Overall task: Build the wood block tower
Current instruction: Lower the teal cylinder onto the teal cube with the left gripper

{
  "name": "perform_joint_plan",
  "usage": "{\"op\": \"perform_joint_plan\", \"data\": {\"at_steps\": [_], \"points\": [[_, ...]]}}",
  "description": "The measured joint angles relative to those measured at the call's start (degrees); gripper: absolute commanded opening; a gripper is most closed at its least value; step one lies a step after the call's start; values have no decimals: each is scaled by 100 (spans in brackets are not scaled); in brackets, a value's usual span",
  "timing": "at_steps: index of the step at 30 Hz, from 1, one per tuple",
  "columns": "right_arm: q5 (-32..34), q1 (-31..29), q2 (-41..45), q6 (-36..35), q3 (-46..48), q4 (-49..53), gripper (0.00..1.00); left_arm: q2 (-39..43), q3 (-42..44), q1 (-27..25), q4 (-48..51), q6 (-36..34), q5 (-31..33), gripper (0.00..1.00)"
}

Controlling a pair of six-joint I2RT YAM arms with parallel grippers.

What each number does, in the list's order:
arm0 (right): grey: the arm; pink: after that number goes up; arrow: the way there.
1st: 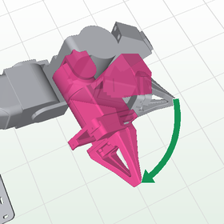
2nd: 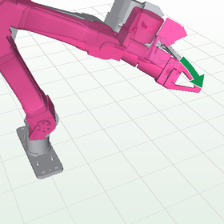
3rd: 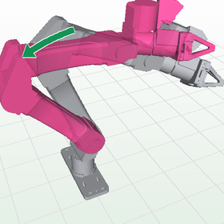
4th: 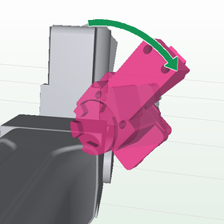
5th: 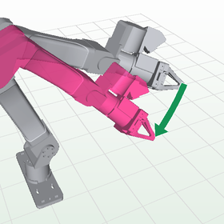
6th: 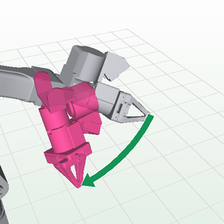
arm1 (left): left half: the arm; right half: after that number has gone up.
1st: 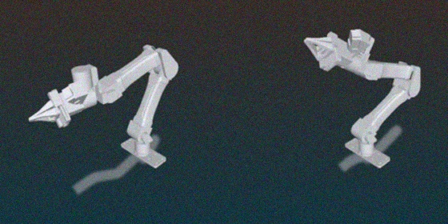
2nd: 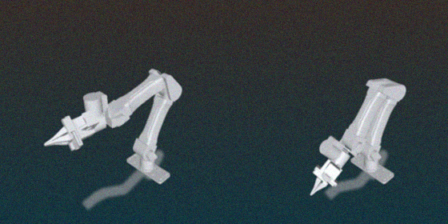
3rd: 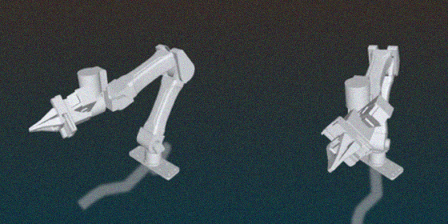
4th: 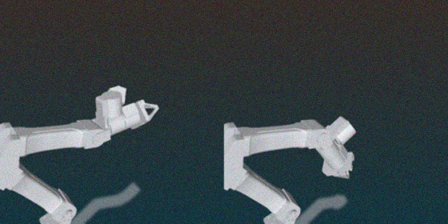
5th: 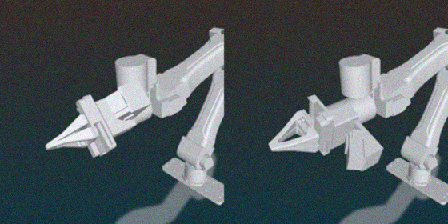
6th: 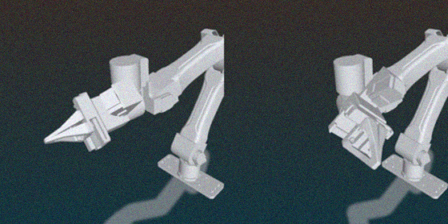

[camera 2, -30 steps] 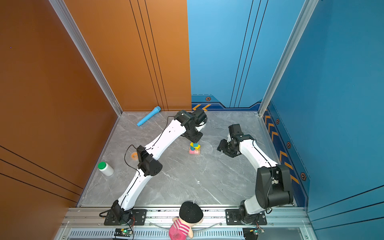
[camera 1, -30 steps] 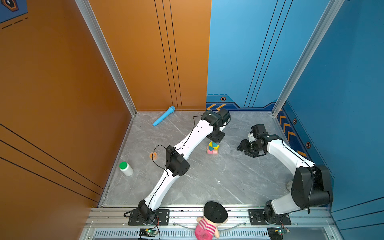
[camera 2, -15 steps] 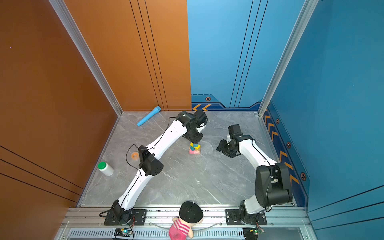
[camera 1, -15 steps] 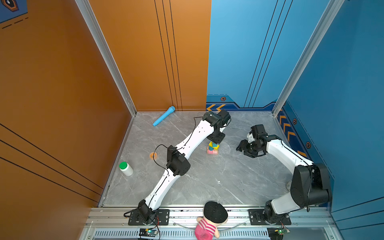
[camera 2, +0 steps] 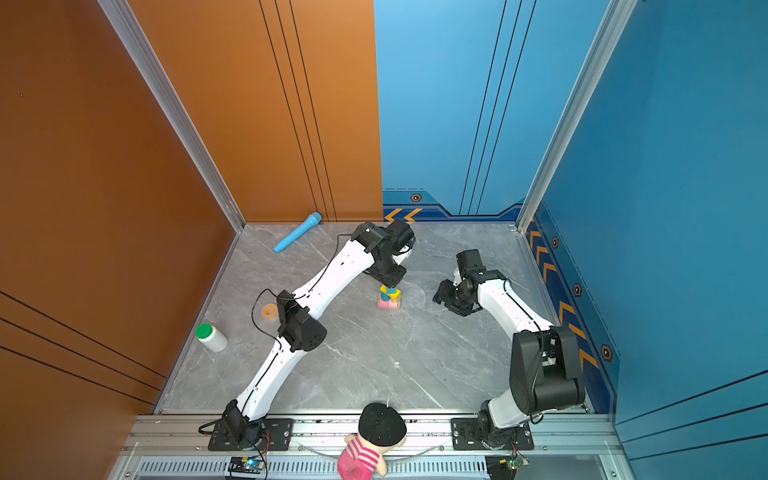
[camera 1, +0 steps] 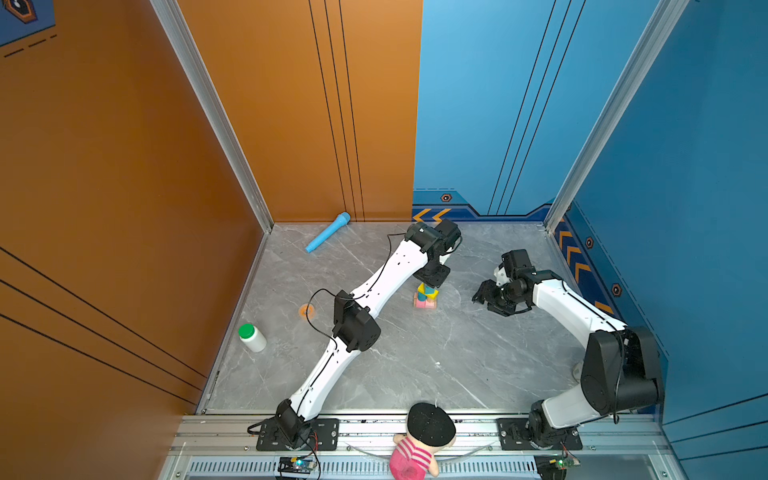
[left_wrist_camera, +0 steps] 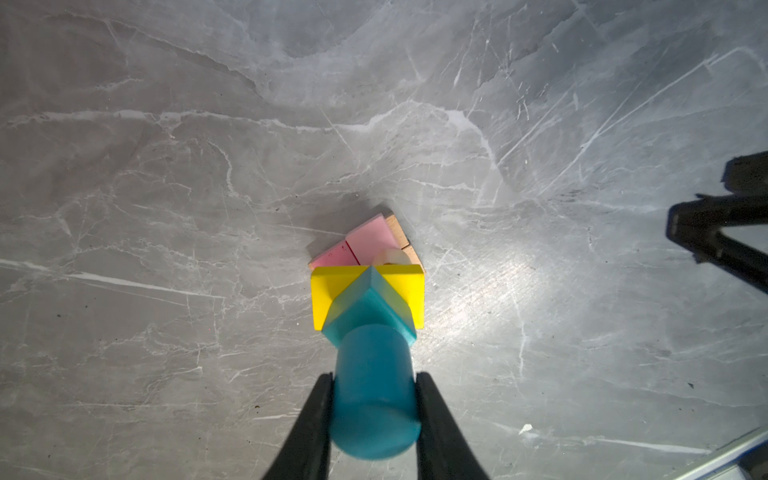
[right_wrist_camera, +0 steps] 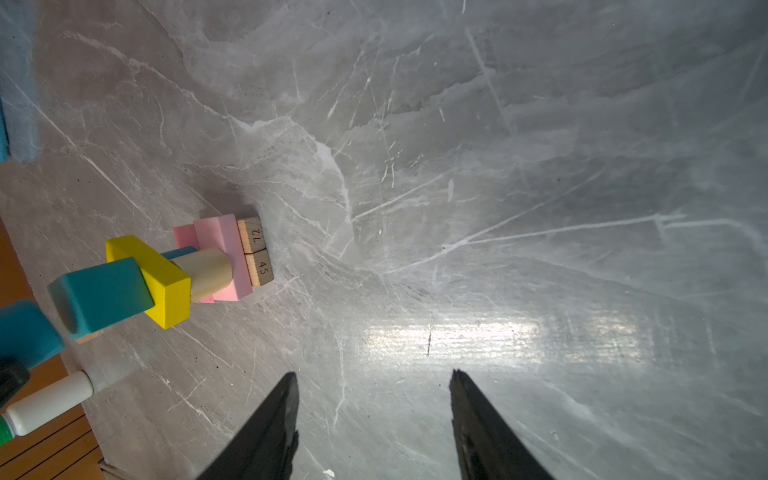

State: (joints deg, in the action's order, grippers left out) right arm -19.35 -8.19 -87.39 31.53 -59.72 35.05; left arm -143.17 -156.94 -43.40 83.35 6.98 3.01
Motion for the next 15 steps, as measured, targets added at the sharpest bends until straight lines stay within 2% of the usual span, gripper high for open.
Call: {"op": "perform_joint_plan", "data": {"at_steps": [15], "points": [[0,0,-2,0,33,-17,60,-17,0,61,-2,105,0,33]]}}
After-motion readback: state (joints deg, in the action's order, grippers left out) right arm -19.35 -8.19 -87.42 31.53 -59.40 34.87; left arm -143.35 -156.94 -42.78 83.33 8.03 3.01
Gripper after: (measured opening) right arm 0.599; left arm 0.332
